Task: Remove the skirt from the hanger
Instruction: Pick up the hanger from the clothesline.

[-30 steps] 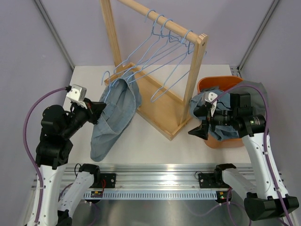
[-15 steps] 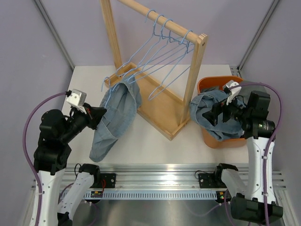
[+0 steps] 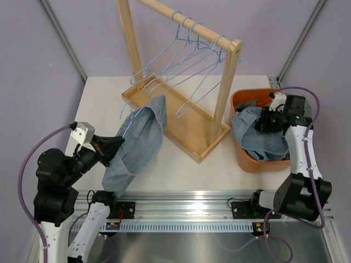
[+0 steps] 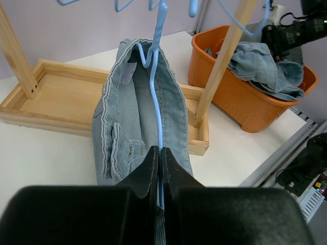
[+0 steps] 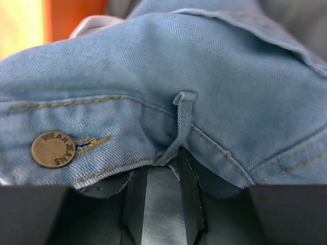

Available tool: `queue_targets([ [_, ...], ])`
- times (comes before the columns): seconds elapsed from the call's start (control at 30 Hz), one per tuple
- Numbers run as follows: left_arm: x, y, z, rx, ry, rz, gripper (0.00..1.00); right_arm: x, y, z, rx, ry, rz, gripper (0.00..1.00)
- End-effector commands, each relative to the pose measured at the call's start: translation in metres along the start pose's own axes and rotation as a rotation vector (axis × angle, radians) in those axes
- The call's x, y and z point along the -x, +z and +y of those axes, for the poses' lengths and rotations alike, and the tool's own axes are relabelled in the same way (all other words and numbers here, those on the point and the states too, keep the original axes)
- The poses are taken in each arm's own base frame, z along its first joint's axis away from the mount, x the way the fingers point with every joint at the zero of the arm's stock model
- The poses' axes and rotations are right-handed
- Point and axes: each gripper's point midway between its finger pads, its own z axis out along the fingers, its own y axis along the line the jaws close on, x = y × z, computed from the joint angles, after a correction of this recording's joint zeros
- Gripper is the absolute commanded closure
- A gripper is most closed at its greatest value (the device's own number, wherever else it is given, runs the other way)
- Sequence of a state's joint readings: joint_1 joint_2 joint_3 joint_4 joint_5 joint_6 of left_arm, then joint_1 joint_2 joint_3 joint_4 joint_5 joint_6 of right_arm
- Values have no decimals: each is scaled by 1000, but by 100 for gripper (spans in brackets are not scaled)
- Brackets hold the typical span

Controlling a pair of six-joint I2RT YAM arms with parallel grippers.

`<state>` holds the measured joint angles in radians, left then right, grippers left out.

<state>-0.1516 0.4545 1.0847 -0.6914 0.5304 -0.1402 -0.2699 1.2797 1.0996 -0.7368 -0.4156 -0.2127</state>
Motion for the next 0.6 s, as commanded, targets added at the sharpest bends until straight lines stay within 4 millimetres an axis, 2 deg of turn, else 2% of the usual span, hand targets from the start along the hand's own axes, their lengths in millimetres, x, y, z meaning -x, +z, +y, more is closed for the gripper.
queue_targets([
  [0.0,23,-10,-25,-103,49,-96,100,6,-3,-48,-242,16,-10,64],
  [0.1,21,-13,-35,-158,39,-84,100,12,-7,-51,-262,5,-26,64],
  [0.2,16,-13,-44,-216,34,-68,100,28,-19,-54,-289,-14,-74,63],
  [0.3,11,-10,-51,-277,20,-57,100,41,-28,-59,-311,-27,-101,59],
  [0.33,6,-8,-51,-293,14,-46,100,42,-27,-60,-308,-33,-98,55],
  [0.4,5,-7,-56,-327,16,-43,100,43,-30,-51,-253,-49,-94,48],
  [0.43,3,-7,-58,-345,19,-40,100,52,-38,-45,-228,-98,-115,43],
  [0.47,2,-7,-58,-351,18,-39,100,55,-42,-30,-156,-127,-131,31],
  [0.53,0,-7,-61,-377,13,-40,100,63,-61,-9,-89,-225,-173,20],
  [0.57,-5,-6,-61,-384,4,-35,100,65,-69,10,-3,-277,-200,13],
])
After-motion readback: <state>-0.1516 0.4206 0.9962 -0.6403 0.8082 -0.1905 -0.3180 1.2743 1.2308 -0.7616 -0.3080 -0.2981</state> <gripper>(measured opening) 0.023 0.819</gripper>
